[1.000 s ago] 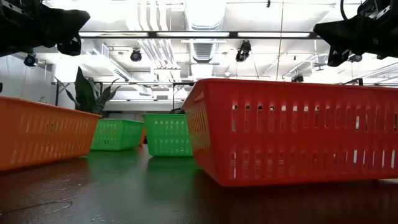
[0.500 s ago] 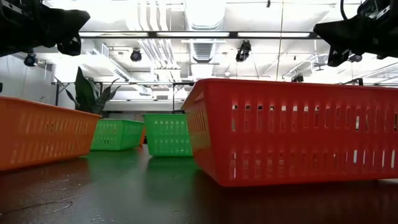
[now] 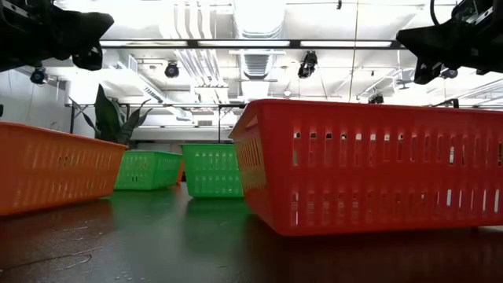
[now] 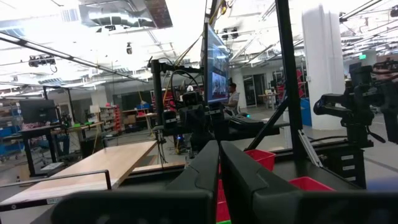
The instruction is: Stack baskets on shelf by color
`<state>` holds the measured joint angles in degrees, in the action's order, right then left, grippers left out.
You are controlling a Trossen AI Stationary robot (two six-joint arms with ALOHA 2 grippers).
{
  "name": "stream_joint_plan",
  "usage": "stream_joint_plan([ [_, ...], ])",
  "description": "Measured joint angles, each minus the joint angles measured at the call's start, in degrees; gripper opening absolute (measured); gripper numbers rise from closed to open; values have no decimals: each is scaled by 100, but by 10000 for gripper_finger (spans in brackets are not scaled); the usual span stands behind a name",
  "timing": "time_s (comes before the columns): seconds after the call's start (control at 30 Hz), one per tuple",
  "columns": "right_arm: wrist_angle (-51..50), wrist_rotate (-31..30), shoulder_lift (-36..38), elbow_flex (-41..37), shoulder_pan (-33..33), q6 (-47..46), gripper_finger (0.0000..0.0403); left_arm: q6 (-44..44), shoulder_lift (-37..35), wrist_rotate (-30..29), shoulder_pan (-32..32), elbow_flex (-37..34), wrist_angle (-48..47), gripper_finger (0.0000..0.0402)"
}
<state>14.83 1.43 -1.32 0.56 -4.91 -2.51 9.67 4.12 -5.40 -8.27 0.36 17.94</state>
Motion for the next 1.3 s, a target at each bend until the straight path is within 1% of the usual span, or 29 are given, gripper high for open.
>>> stream_joint_plan([
  [0.63,-2,0,2,0,0,0,9,-17,0,1,2,0,7,0],
  [0.8,-2,-1,1,1,0,-11,9,-24,-4,1,1,-2,392,0],
  [0.87,0,2,2,0,0,-230,9,-30,-2,1,2,-1,610,0],
  [0.97,0,5,1,0,0,-1060,9,-33,-5,1,2,0,829,0],
  [1.03,0,7,1,1,0,-1311,9,-33,-13,1,2,0,993,0],
  [1.3,3,3,1,0,0,-1344,9,-37,0,47,0,0,1586,0],
])
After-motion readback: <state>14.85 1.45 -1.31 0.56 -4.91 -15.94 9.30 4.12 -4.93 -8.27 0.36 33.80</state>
